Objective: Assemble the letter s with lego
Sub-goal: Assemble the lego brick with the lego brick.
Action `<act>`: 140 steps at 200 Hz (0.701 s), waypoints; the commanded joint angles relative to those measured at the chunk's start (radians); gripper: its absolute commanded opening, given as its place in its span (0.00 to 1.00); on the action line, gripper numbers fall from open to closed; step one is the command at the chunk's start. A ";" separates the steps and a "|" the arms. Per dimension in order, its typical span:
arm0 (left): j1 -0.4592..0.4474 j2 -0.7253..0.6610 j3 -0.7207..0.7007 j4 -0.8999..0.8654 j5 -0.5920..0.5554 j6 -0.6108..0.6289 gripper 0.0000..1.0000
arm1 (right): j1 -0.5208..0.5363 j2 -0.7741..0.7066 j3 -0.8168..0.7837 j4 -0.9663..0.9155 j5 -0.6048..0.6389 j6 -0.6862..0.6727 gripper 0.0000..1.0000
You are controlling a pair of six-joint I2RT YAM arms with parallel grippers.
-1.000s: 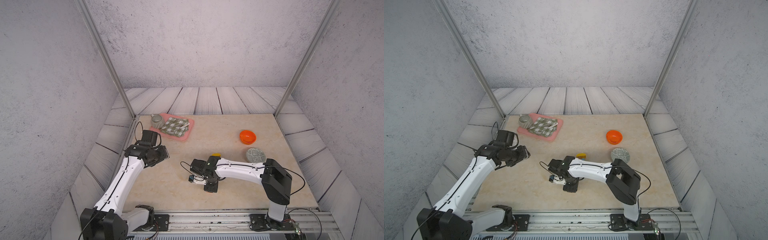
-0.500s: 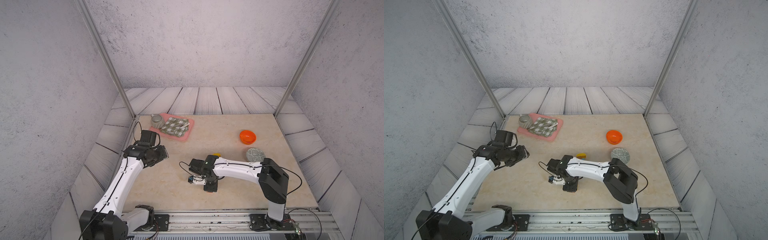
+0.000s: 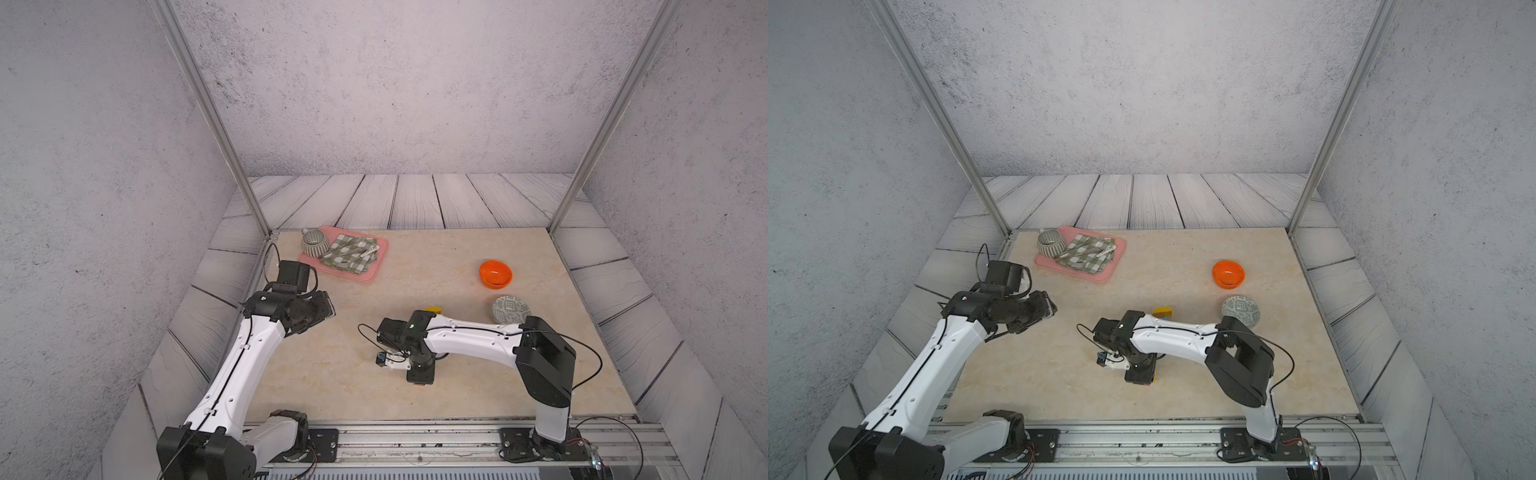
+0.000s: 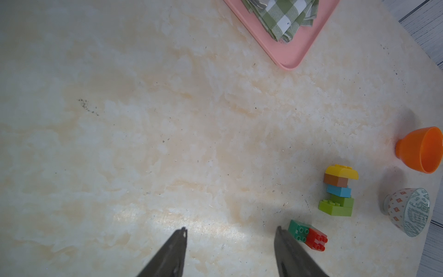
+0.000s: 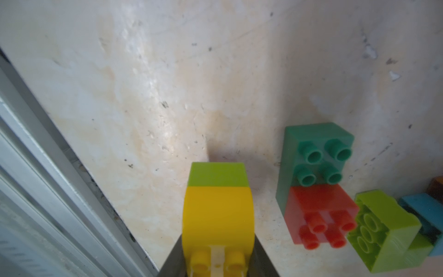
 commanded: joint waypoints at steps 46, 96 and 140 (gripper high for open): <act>0.009 -0.020 0.025 -0.026 0.003 0.012 0.63 | 0.003 0.117 -0.063 -0.035 -0.088 0.008 0.00; 0.009 -0.033 0.032 -0.035 0.006 0.008 0.63 | 0.006 0.064 -0.044 -0.046 -0.036 -0.006 0.00; 0.009 -0.046 0.038 -0.040 0.022 0.009 0.63 | 0.005 -0.039 0.035 -0.069 0.000 -0.045 0.00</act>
